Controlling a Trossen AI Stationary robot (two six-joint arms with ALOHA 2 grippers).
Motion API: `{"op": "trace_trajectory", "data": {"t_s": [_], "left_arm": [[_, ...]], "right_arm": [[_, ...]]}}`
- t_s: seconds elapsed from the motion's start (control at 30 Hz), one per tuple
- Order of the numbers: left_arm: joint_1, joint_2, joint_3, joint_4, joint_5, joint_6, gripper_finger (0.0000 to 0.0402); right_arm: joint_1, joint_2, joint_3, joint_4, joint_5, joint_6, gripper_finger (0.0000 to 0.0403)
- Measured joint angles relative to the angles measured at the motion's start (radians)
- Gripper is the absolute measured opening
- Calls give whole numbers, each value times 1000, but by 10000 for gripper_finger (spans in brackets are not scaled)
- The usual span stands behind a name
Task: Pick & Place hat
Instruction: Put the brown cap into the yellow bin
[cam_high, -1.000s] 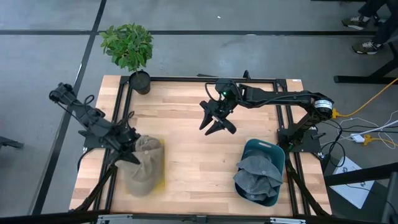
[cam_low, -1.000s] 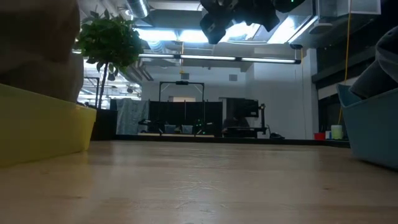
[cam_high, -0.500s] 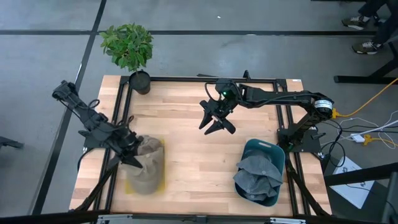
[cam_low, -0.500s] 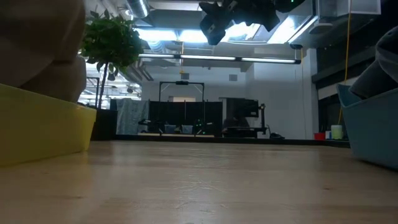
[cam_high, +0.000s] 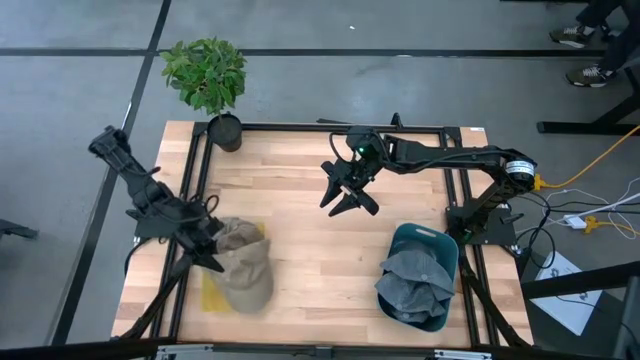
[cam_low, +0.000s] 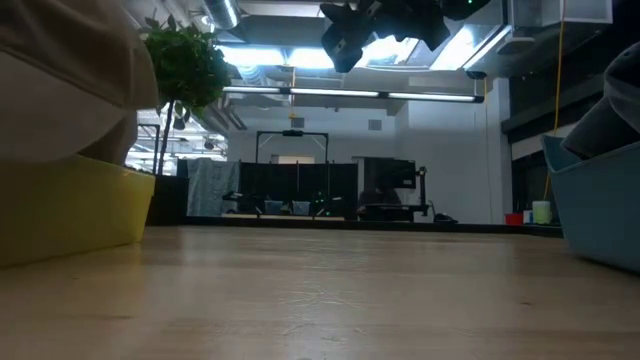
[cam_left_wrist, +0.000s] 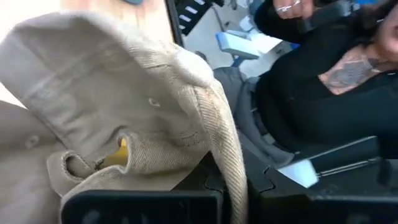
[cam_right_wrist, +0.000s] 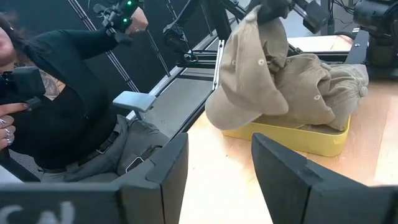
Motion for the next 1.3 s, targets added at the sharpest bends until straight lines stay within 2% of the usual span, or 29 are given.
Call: {"op": "trace_trajectory", "data": {"t_s": [0.23, 0.57, 0.83, 1.1, 1.3], "left_arm": [[-52, -80, 0, -15, -44, -51, 3], [-95, -125, 0, -127, -76, -132, 3], [-104, -198, 0, -143, -85, -112, 3], [-104, -207, 0, -283, -171, -174, 5], [-103, -176, 0, -350, -258, -214, 21]], "right_arm": [[0, 0, 0, 0, 0, -1, 175], [0, 0, 0, 0, 0, -2, 174], [0, 0, 0, 0, 1, -3, 174], [0, 0, 0, 0, 1, -3, 174], [0, 0, 0, 0, 1, -12, 174]]}}
